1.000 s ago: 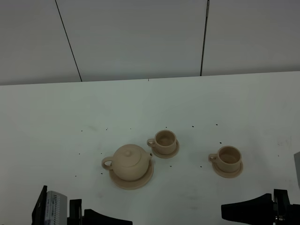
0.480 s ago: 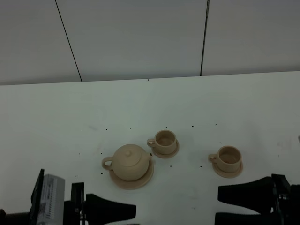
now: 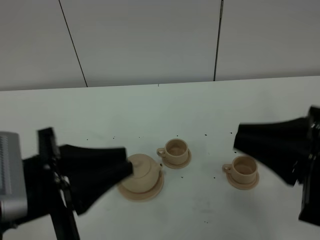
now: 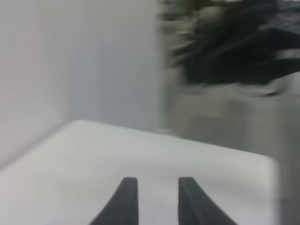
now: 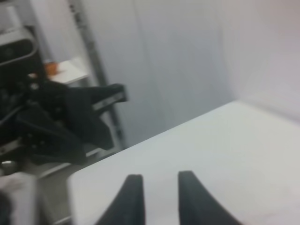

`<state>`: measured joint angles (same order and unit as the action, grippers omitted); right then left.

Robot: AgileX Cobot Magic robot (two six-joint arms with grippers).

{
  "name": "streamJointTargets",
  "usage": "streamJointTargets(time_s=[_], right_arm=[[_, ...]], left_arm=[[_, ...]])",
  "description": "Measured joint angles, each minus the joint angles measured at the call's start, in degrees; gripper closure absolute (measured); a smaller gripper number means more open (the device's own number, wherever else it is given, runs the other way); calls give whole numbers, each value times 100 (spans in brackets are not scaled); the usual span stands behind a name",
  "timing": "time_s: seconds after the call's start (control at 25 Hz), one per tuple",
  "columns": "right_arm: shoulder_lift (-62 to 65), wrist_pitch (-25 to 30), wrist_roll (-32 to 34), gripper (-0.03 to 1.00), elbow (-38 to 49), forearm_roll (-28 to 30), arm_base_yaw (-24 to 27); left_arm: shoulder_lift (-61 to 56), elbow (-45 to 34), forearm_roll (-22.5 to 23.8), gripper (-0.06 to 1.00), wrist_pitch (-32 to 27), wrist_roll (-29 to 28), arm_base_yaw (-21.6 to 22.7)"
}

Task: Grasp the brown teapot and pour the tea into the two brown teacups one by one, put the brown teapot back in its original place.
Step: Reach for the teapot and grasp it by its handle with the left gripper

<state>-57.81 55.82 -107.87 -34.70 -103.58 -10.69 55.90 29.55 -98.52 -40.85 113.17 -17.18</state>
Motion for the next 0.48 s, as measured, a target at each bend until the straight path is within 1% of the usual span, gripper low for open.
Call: streamJointTargets(time_s=[0.12,0.16,0.24,0.28,0.36,0.4,0.48], right_arm=[[636,-1078,75,93,-167,50,0],[900,-1537,149,95,-175,60,0],[1381,-2469,421,98,-175,222,0],[1617,-2813,575,98,-175,366,0],[2007,-3415,1060,98,-175,894,0],[2181,-3566,1337,98,-175,1239,0],[2453,-3701,2191,98,-175,1984,0]], left_arm=[[-543,7,-5,70,1115,-319,0],[-727,7,-11,71,1459,-413,0],[-1062,7,-11,71,1957,-523,0],[-1184,7,-11,71,2158,-548,0],[-1414,7,-12,71,2398,-560,0],[-1480,7,-12,71,2477,-564,0],[-1558,7,-12,71,2561,-564,0]])
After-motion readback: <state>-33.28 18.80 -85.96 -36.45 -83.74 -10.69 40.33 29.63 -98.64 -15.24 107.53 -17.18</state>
